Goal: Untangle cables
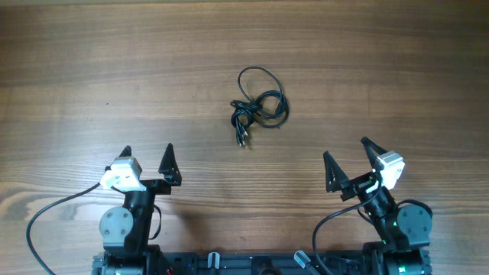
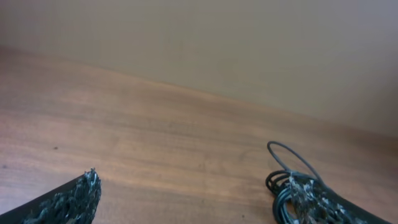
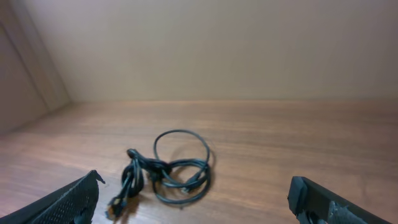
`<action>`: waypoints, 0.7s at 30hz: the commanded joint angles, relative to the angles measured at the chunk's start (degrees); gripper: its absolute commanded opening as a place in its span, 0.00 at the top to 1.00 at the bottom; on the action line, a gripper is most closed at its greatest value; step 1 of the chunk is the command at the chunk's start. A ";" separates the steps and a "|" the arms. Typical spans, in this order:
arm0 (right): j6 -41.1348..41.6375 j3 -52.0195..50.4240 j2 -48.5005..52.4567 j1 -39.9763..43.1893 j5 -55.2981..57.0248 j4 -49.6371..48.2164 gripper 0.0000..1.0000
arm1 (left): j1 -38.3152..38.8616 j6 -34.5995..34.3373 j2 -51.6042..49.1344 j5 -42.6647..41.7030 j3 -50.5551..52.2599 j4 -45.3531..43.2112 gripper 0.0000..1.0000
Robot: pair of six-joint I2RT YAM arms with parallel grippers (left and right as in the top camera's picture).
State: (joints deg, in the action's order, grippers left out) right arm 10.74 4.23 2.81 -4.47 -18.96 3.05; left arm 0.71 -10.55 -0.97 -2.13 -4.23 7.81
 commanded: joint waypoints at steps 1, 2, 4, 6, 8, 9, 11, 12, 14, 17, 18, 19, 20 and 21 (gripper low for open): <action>1.27 4.57 4.22 -0.17 -1.66 1.38 0.00 | 0.31 -0.39 -2.38 -1.46 -7.30 4.37 0.00; 1.22 5.60 5.86 -0.17 -1.66 1.60 0.00 | 0.31 -0.39 -3.72 -1.46 -9.66 6.40 0.00; 1.22 8.79 10.78 -0.17 -1.68 1.75 0.00 | 0.31 -0.35 -6.93 -1.44 -14.32 9.66 0.00; 1.22 11.78 15.41 -0.17 -1.70 1.77 0.00 | 0.31 -0.37 -10.38 -1.44 -18.56 11.52 0.00; 1.20 14.69 19.71 -0.17 -1.70 1.90 0.00 | 0.31 -0.61 -14.88 -1.42 -23.23 12.81 0.00; 1.05 18.32 23.98 -0.17 -1.73 2.99 0.00 | 0.31 -2.34 -18.97 -1.46 -27.47 13.66 0.00; -1.05 21.81 27.47 -0.17 -2.73 4.85 0.00 | 0.31 -3.48 -24.20 -1.51 -32.96 15.43 0.00; -3.39 25.00 30.25 -0.17 -4.33 7.02 0.00 | 0.31 -3.41 -27.96 -2.12 -36.94 17.27 0.00; -4.81 30.38 34.40 -0.17 -5.55 11.19 0.00 | 0.31 -3.39 -35.91 -3.87 -45.88 22.53 0.00; -4.79 38.18 39.69 -0.17 -6.84 17.92 0.00 | 0.31 -3.37 -46.47 -5.16 -58.77 31.10 0.00; -4.81 41.18 41.64 -0.17 -7.56 20.68 0.00 | 0.31 -3.37 -50.60 -5.79 -63.95 34.56 0.00; -4.81 43.65 43.25 -0.17 -8.15 22.97 0.00 | 0.31 -3.39 -54.53 -6.75 -68.96 37.75 0.00; -4.79 46.80 45.29 -0.17 -8.17 26.16 0.00 | 0.31 -3.39 -57.48 -7.76 -72.81 40.17 0.00; -5.25 50.25 47.43 -0.17 -8.13 29.77 0.00 | 0.31 -3.39 -61.70 -9.38 -78.20 43.54 0.00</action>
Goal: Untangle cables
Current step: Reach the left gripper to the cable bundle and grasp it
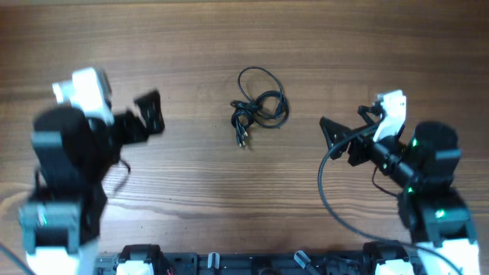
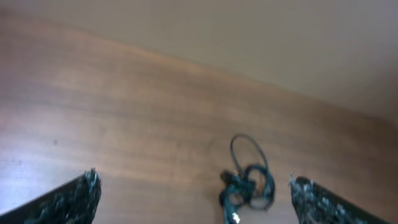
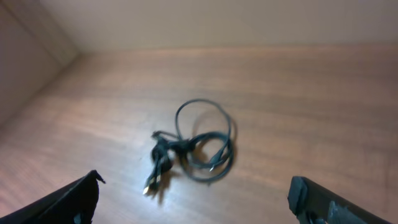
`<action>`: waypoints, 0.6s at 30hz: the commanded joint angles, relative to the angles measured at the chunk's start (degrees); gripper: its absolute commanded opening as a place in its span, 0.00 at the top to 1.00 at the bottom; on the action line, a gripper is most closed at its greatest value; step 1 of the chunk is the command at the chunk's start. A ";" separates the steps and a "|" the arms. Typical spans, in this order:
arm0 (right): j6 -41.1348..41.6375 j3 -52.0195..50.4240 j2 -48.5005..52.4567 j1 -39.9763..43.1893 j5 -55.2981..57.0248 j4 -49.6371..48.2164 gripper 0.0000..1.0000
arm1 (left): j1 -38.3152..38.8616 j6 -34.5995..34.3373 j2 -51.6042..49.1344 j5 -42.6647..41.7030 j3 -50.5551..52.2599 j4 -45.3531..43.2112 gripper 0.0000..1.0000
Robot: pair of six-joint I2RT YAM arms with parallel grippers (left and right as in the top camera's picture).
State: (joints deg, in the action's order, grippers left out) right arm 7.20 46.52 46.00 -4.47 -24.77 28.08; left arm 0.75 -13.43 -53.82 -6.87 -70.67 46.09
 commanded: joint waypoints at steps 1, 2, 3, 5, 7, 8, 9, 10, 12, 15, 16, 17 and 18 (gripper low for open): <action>-2.75 11.28 6.27 -0.17 -2.34 8.24 0.00 | 0.26 -0.50 -12.31 -6.05 -16.13 7.82 0.00; -3.63 14.08 7.98 -0.17 -2.32 11.10 0.00 | 0.26 -0.50 -14.60 -7.43 -19.02 9.14 0.00; -5.60 18.56 10.64 -0.17 -2.32 15.67 0.00 | 0.26 -0.52 -17.51 -9.90 -22.16 9.46 0.00; -7.93 24.57 14.32 -0.17 -2.29 21.57 0.00 | 0.26 -0.55 -20.00 -12.57 -23.19 8.44 0.00; -9.60 30.42 18.08 -0.17 -2.29 26.64 0.00 | 0.26 -0.96 -21.92 -16.46 -23.19 8.22 0.00; -9.77 33.03 19.96 -0.17 -2.29 28.33 0.00 | 0.26 -0.92 -23.02 -19.50 -23.19 8.57 0.00; -9.79 33.66 20.72 -0.17 -2.27 28.06 0.00 | 0.26 -0.92 -24.09 -22.27 -23.19 8.55 0.00; -9.44 33.68 21.16 -0.17 -2.34 27.41 0.00 | 0.26 -0.92 -24.96 -23.91 -23.19 8.52 0.00; -4.63 33.68 22.05 -0.17 -2.54 26.64 0.00 | 0.63 -0.96 -27.04 -24.72 -23.12 8.79 0.00; 1.77 33.66 23.30 -0.17 -2.51 25.51 0.00 | 3.15 -8.04 -32.06 -20.22 -23.12 11.56 0.06; 1.88 33.66 23.78 -0.17 -2.51 25.35 0.00 | 4.81 -14.03 -34.25 -15.15 -23.12 13.66 0.10; 1.95 33.66 24.22 -0.17 -2.49 25.38 0.00 | 6.14 -18.01 -35.87 -11.37 -23.12 15.45 0.17; 1.95 33.66 24.68 -0.17 -2.49 25.51 0.00 | 8.37 -23.74 -38.14 -6.56 -23.10 18.05 0.24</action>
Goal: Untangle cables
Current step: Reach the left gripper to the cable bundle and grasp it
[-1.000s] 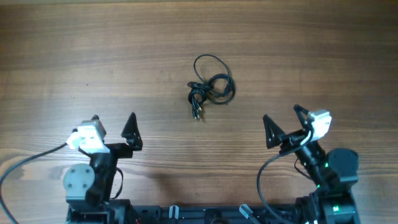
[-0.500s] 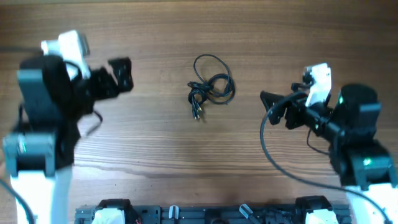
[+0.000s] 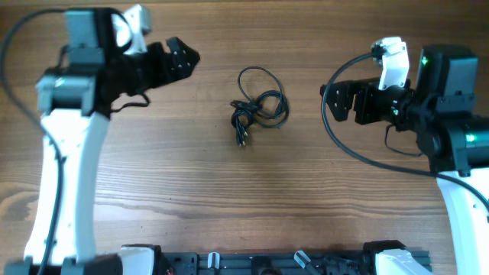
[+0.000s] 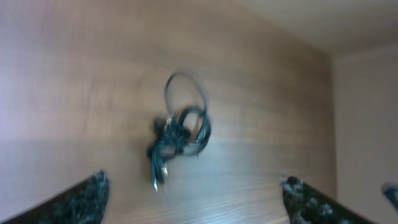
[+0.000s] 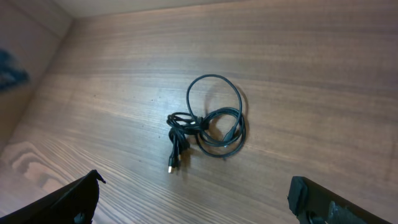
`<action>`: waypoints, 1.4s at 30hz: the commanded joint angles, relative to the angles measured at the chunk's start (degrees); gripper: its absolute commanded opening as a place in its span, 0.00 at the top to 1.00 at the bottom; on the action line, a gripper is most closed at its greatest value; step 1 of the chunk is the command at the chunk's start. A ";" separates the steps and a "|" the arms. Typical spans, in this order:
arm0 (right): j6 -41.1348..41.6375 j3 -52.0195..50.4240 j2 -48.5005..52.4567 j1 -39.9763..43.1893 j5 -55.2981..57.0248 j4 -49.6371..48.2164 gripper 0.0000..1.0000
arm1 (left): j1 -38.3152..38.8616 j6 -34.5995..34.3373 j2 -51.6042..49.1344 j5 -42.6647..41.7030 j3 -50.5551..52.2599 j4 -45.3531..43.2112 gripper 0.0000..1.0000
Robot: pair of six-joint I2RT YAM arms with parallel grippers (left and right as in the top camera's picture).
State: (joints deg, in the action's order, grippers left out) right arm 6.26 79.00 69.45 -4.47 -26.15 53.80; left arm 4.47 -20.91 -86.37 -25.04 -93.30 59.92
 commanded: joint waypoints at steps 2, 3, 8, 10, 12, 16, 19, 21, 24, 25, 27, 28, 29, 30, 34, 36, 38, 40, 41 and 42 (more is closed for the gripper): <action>2.93 1.18 1.92 -0.17 -0.92 -0.11 0.00 | 7.82 -20.24 -9.09 14.23 -0.46 6.01 0.31; 2.91 1.18 2.32 -0.17 -0.92 -0.09 0.00 | 9.62 -22.10 -11.13 14.23 -0.46 6.14 0.33; 2.91 1.18 3.19 -0.17 -0.87 -0.24 0.00 | 15.30 -30.47 -20.59 14.69 -0.46 1.57 0.34; 2.89 1.18 3.37 -0.17 -0.85 -0.22 0.00 | 16.39 -34.47 -24.70 14.64 -0.46 -2.78 0.34; 2.89 1.18 3.43 -0.17 -0.68 -0.17 0.00 | 17.03 -36.65 -28.24 14.64 -0.46 -6.12 0.34; 2.89 1.14 3.52 -0.20 -0.68 -0.15 0.00 | 18.10 -37.27 -31.98 14.67 -0.46 -7.87 0.36; 2.89 1.14 3.52 -0.17 -0.66 -0.17 0.00 | 19.32 -37.24 -34.40 14.69 -0.46 -8.17 0.41; 2.89 1.14 3.52 -0.17 -0.31 -0.20 0.00 | 20.04 -37.20 -35.39 14.71 -0.46 -8.15 0.50; 2.89 1.14 3.52 -0.20 0.87 -0.20 0.00 | 20.90 -37.22 -35.80 16.55 -0.46 -8.44 0.62; 2.89 1.14 3.54 -0.17 0.85 -0.20 0.00 | 21.31 -37.22 -35.80 17.86 -0.46 -8.66 0.71; 2.86 1.14 3.54 -0.17 0.85 -0.20 0.00 | 22.05 -37.22 -35.80 19.61 -0.46 -9.49 0.82; 2.89 1.14 3.54 -0.17 0.85 -0.22 0.00 | 22.21 -37.20 -35.80 20.09 -0.46 -9.88 0.93; 2.89 1.14 3.54 -0.17 0.85 -0.31 0.00 | 22.45 -36.46 -35.80 20.68 -0.46 -10.88 0.96; 2.86 1.14 3.63 -0.17 0.85 -0.46 0.00 | 22.45 -34.16 -35.80 20.59 -0.46 -12.50 0.96; 2.89 1.14 4.81 -0.17 0.87 -1.01 0.00 | 21.70 -20.31 -34.23 13.73 -0.50 -17.57 0.96; 2.89 1.14 6.08 -0.17 0.83 -1.14 0.00 | 20.15 -12.59 -30.91 7.65 -0.59 -18.84 0.96; 2.91 1.14 7.48 -0.17 0.83 -1.42 0.00 | 18.56 -8.90 -27.32 5.57 -0.59 -18.53 0.96; 2.89 1.14 8.83 -0.17 0.81 -2.19 0.00 | 16.98 -4.83 -23.98 3.02 -0.59 -18.14 0.96; 2.84 1.14 9.51 -0.17 0.79 -3.06 0.00 | 15.85 -2.93 -21.81 0.87 -0.59 -17.79 0.96; 2.71 1.14 9.88 -0.17 0.81 -3.76 0.00 | 15.10 -1.81 -20.52 -0.90 -0.59 -17.40 0.96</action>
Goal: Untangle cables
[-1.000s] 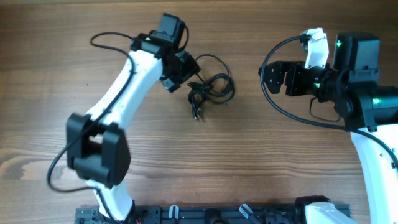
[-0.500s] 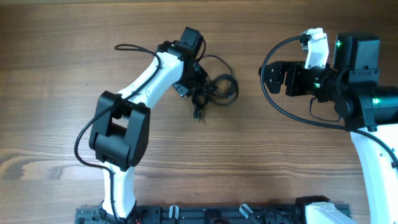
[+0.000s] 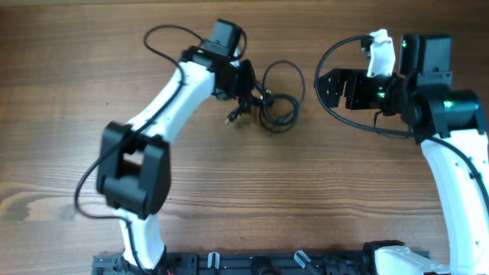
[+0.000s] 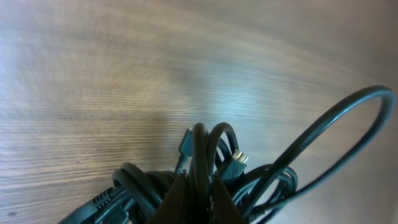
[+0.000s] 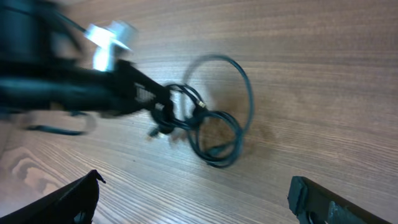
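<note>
A tangled dark cable bundle (image 3: pixel 273 105) lies on the wooden table, with one wide loop (image 3: pixel 289 76) sticking out and a plug (image 3: pixel 231 118) at its left. My left gripper (image 3: pixel 246 93) is shut on strands at the bundle's knot; in the left wrist view its fingers (image 4: pixel 180 198) pinch upright strands of the cable (image 4: pixel 200 149). My right gripper (image 3: pixel 322 92) stands open just right of the bundle, holding nothing. In the right wrist view the cable (image 5: pixel 214 127) lies ahead of the open right gripper (image 5: pixel 194 183), with the left arm (image 5: pixel 93 84) reaching into it.
The wooden table (image 3: pixel 229 191) carries only the cable bundle. The arms' own black supply cables (image 3: pixel 336 53) arc above the table near each wrist. The arm bases (image 3: pixel 260 263) line the near edge.
My left gripper was open at the upper left, away from the bundle; now it is shut on the knot. The bundle and its loop have shifted slightly right. The right gripper has hardly moved.
Both grippers stood open at the near edge with the bundle lying far ahead. Then they were farther out, one on each side. Then they flanked the bundle, still open. Now the left is shut on the knot and the right stays open beside it.
</note>
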`<action>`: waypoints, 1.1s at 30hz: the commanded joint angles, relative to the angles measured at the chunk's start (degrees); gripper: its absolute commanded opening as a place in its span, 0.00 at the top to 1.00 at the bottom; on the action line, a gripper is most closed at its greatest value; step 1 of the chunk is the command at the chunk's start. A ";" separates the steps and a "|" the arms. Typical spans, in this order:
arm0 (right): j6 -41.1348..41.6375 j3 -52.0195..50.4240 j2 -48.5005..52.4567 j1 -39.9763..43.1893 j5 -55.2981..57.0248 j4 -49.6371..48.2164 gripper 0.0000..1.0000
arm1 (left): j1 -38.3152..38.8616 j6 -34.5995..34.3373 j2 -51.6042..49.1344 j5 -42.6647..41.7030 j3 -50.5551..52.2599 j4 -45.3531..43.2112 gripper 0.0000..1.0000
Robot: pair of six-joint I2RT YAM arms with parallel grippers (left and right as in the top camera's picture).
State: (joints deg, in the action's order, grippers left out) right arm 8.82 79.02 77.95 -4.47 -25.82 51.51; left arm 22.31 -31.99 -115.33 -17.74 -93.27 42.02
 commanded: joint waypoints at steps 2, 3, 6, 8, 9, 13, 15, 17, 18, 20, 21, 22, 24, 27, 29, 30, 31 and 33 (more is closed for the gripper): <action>-0.48 1.11 2.12 -0.17 0.44 -3.21 0.00 | -4.48 12.00 11.26 -14.45 -0.61 1.92 0.96; -1.09 1.11 2.36 -0.20 -0.02 -3.93 0.00 | -5.07 12.31 12.07 -17.29 -0.61 2.47 0.96; -3.72 1.11 3.32 -0.20 -5.64 -5.88 0.00 | -6.03 12.26 12.59 -22.08 -0.61 4.09 0.96; -6.86 1.11 4.04 -0.20 -9.77 -6.08 0.04 | -6.03 12.26 12.57 -22.91 -0.61 5.31 0.96; -7.61 1.11 4.57 -0.20 -10.99 -6.03 0.11 | -6.01 12.24 12.57 -23.82 -0.61 5.81 0.96; -7.76 1.11 6.91 -0.20 -11.19 -5.79 0.32 | -6.03 12.04 12.59 -27.12 -0.61 5.81 0.96; -7.74 1.11 7.91 -0.20 -11.45 -5.75 0.38 | -6.03 12.04 12.59 -29.46 -0.61 5.81 0.96; -7.63 1.11 8.57 -0.20 -12.02 -5.90 0.50 | -6.01 12.00 12.57 -30.47 -0.61 5.84 0.96; -7.19 1.11 8.72 -0.20 -12.22 -6.36 0.55 | -5.92 12.00 12.57 -30.45 -0.59 5.81 0.96; -6.56 1.14 8.48 -0.17 -13.70 -7.98 0.72 | -5.92 12.02 12.57 -30.40 -0.59 5.81 0.96; -4.04 1.14 8.11 -0.17 -14.36 -9.16 0.81 | -5.92 12.04 12.57 -30.40 -0.59 5.81 0.96; -1.18 1.14 7.48 -0.17 -14.34 -10.64 0.89 | -5.92 12.07 12.57 -30.40 -0.59 5.84 0.96; 2.64 1.14 5.57 -0.17 -14.34 -13.33 0.94 | -5.92 12.04 12.57 -30.40 -0.59 5.86 0.96; 6.93 1.16 1.64 0.07 -14.29 -16.70 0.95 | -5.92 12.07 12.57 -29.27 -0.59 6.71 0.96; 9.81 1.16 -2.19 0.83 -13.66 -18.14 0.95 | -5.92 12.04 12.57 -26.43 -0.59 8.66 0.96; 11.06 1.16 -3.34 1.18 -12.83 -18.16 0.95 | -5.92 12.07 12.57 -25.75 -0.59 9.33 0.96; 12.68 1.16 -4.70 1.75 -11.21 -17.90 0.95 | -5.92 12.07 12.57 -25.22 -0.59 10.03 0.96; 15.04 1.16 -6.67 2.91 -8.11 -17.57 0.96 | -5.92 12.07 12.57 -25.22 -0.59 10.58 0.96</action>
State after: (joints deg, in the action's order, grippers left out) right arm 18.52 79.02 73.80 -3.22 -38.24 34.28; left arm 16.43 -21.06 -103.09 -44.14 -93.38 51.66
